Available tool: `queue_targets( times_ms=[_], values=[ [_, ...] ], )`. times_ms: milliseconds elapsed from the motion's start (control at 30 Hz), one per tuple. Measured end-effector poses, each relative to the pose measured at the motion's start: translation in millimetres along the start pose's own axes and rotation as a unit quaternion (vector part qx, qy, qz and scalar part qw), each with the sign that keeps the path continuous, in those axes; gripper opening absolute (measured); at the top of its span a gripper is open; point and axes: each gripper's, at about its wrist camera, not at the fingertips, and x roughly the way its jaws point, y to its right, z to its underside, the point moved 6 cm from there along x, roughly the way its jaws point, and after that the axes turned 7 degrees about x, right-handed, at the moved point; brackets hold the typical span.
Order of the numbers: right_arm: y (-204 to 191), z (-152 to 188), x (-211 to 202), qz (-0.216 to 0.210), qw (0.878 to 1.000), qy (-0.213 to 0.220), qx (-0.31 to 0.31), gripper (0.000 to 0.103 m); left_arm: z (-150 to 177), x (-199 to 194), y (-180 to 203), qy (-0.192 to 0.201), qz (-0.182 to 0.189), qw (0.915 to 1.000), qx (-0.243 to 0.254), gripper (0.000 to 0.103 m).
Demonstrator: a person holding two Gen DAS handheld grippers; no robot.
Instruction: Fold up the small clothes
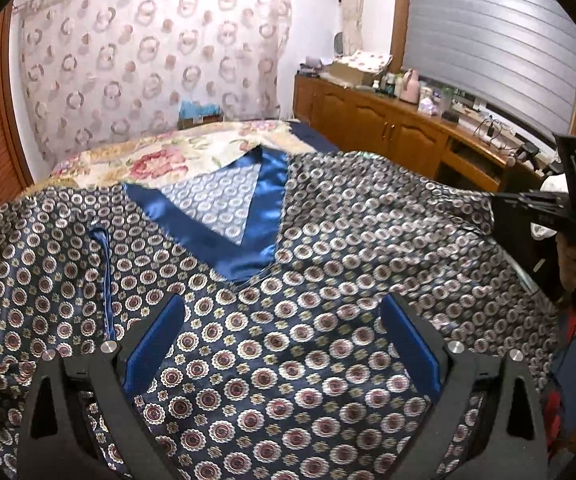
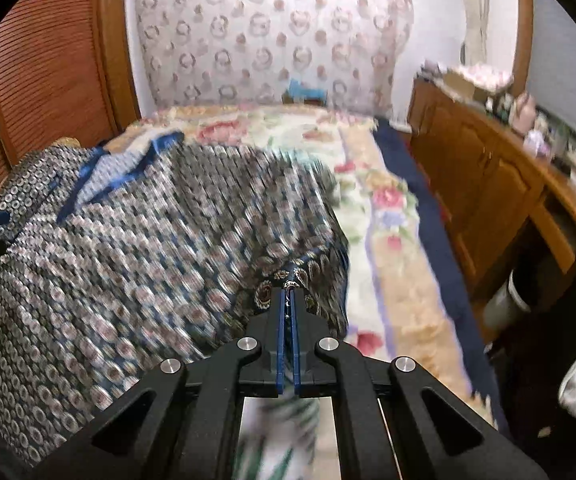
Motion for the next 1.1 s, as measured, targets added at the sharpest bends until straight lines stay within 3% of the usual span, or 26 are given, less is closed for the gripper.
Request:
queue_targets(
  times_ms=[200, 467, 567, 667, 733, 800, 1100],
  values=[
    [-62.4, -13.5, -6.5, -0.045, 0.997, 0.023, -0.051, 0.002, -6.7, -12.0, 14.2, 0.013, 0.013, 0.9998, -0.001, 0.099],
    [-113.0, 19.3, 21.8, -0.091, 0.992, -0.022, -0.079, 0.002, -2.9, -25.7, 25.3, 0.028, 0.017, 0.9995, 0.002, 0.099],
    [-107.1, 22.0, 27.3, -0.092, 0.993, -0.029, -0.070, 0.007, -1.5, -28.5, 27.6, 0.031, 0.018, 0.9994, 0.002, 0.099],
    [-91.1, 21.9, 20.2, -0.092, 0.994, -0.023, -0.048, 0.022, -1.2, -28.2, 29.5, 0.033, 0.022, 0.9992, 0.000, 0.099],
    [-76.7, 20.6, 8.8, -0.089, 0.995, -0.013, -0.033, 0.041, 0.0, -28.2, 31.4, 0.033, 0.024, 0.9992, -0.001, 0.099],
    [-66.5, 15.7, 5.2, -0.079, 0.997, -0.006, -0.016, 0.050, 0.9, -27.3, 34.1, 0.033, 0.026, 0.9991, -0.002, 0.099],
    [-7.3, 8.1, 63.2, 0.006, 0.997, -0.053, 0.056, 0.050, 4.7, -25.0, 39.1, 0.030, 0.028, 0.9991, -0.001, 0.099]
  ],
)
